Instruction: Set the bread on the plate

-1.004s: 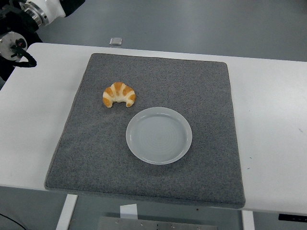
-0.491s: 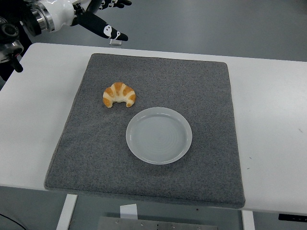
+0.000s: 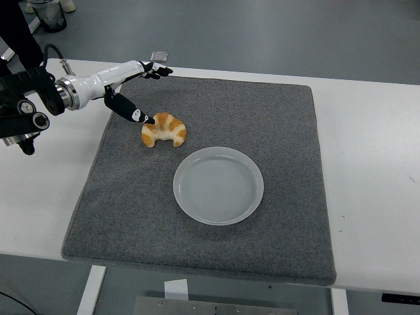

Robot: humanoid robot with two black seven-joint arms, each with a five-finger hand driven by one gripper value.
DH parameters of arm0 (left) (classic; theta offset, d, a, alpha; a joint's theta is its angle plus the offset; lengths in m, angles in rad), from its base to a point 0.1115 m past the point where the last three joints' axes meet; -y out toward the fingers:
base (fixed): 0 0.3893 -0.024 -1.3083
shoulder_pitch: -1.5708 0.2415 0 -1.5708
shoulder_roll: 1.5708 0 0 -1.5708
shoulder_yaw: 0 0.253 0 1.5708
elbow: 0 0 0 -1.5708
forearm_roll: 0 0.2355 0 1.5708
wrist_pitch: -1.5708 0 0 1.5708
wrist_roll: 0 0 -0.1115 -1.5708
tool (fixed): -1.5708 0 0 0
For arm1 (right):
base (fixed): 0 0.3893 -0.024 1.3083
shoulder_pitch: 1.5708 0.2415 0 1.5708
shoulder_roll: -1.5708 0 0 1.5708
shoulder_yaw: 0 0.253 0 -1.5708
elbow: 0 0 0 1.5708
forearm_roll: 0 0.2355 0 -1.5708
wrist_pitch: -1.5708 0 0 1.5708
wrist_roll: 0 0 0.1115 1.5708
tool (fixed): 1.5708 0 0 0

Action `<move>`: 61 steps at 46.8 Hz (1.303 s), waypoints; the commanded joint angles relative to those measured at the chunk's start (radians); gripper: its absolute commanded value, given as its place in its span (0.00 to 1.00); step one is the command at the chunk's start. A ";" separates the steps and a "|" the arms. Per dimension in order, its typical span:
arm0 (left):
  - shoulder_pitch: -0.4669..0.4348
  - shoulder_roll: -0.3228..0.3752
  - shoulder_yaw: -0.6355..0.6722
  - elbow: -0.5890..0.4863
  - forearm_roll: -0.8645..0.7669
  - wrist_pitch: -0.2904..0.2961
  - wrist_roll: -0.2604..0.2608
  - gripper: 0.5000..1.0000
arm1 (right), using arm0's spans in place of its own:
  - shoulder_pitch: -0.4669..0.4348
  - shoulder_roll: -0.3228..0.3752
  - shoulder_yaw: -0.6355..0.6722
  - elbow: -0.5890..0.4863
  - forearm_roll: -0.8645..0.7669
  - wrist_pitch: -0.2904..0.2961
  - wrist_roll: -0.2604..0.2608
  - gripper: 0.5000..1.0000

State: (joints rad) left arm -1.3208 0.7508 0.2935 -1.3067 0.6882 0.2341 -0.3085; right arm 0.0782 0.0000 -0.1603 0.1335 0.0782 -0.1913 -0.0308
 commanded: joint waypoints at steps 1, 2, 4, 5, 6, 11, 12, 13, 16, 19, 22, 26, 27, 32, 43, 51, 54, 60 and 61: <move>0.015 -0.011 -0.001 0.003 0.001 0.022 0.000 0.95 | 0.000 0.000 -0.001 0.000 0.000 0.000 0.000 0.90; 0.020 -0.013 -0.001 0.006 0.001 0.025 0.000 0.95 | 0.000 0.000 -0.001 -0.002 0.000 0.000 0.000 0.90; 0.028 -0.025 -0.002 0.018 0.001 0.028 0.000 0.95 | 0.000 0.000 -0.001 0.000 0.000 0.000 0.000 0.90; 0.034 -0.034 -0.002 0.026 0.001 0.030 0.000 0.95 | 0.000 0.000 -0.001 0.000 0.000 -0.002 0.000 0.90; 0.040 -0.044 -0.002 0.038 0.002 0.031 0.000 0.95 | 0.000 0.000 -0.001 -0.002 0.000 -0.002 0.000 0.90; 0.072 -0.083 -0.004 0.113 0.004 0.031 -0.007 0.95 | 0.000 0.000 -0.001 0.000 0.000 -0.002 0.000 0.90; 0.077 -0.091 -0.005 0.125 0.004 0.031 -0.009 0.95 | 0.000 0.000 -0.001 -0.002 0.000 -0.002 0.000 0.90; 0.081 -0.097 -0.007 0.136 0.004 0.031 -0.009 0.95 | 0.000 0.000 -0.001 0.000 0.000 -0.002 0.000 0.90; 0.100 -0.114 -0.010 0.164 0.004 0.031 -0.011 0.95 | 0.000 0.000 -0.001 0.000 0.000 -0.002 0.000 0.90; 0.114 -0.134 -0.010 0.194 0.005 0.034 -0.012 0.95 | 0.000 0.000 -0.001 0.000 0.000 -0.002 0.000 0.90; 0.129 -0.160 -0.010 0.228 0.007 0.054 -0.014 0.95 | 0.000 0.000 -0.001 0.000 0.000 -0.002 0.000 0.90; 0.153 -0.197 -0.008 0.274 0.008 0.085 -0.029 0.95 | 0.000 0.000 -0.001 0.000 0.000 -0.002 0.000 0.90; 0.158 -0.203 -0.010 0.282 0.008 0.091 -0.032 0.95 | 0.000 0.000 -0.001 0.000 0.000 -0.002 0.000 0.90; 0.169 -0.231 -0.010 0.303 0.010 0.102 -0.038 0.95 | 0.000 0.000 -0.001 -0.002 0.000 -0.004 0.000 0.90; 0.180 -0.235 -0.011 0.305 0.007 0.106 -0.038 0.95 | 0.000 0.000 -0.001 -0.002 0.000 -0.005 0.000 0.90; 0.198 -0.235 -0.024 0.307 0.007 0.106 -0.038 0.95 | 0.000 0.000 -0.001 0.000 0.000 -0.005 0.000 0.90; 0.203 -0.235 -0.025 0.308 0.008 0.106 -0.040 0.95 | 0.000 0.000 -0.001 -0.002 0.000 -0.005 0.000 0.90; 0.207 -0.235 -0.027 0.313 0.005 0.108 -0.049 0.95 | 0.000 0.000 -0.001 0.000 0.000 -0.005 0.000 0.90; 0.207 -0.235 -0.027 0.317 0.005 0.108 -0.057 0.94 | 0.000 0.000 -0.001 0.000 0.000 -0.005 0.000 0.90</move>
State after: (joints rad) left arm -1.1146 0.5153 0.2678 -0.9983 0.6948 0.3408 -0.3512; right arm 0.0782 0.0000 -0.1611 0.1328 0.0783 -0.1964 -0.0307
